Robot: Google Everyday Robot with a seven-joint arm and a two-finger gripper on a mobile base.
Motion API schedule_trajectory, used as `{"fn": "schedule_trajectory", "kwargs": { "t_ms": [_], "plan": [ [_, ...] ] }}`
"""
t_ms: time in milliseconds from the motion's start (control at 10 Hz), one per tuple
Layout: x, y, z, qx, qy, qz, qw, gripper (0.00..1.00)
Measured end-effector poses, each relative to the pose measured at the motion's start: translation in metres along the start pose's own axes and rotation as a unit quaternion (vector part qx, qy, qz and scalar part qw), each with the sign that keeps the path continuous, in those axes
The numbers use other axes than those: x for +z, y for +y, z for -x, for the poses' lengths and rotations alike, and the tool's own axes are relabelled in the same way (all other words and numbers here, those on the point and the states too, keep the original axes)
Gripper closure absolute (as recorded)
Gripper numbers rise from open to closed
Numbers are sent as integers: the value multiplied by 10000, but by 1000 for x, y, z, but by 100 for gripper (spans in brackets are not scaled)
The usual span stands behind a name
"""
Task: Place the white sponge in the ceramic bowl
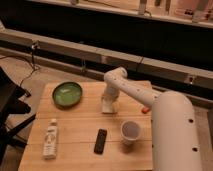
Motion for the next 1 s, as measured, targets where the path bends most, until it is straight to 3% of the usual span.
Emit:
{"fn": "schedule_trajectory", "kwargs": {
  "t_ms": [200,500,800,1000],
  "plan": [
    [-2,0,-2,30,26,0,10000,24],
    [-4,0,-4,37,34,-22,10000,51],
    [-13,1,-5,49,37,-26,10000,84],
    [-16,1,-6,44,43,-19,10000,97]
  ]
}}
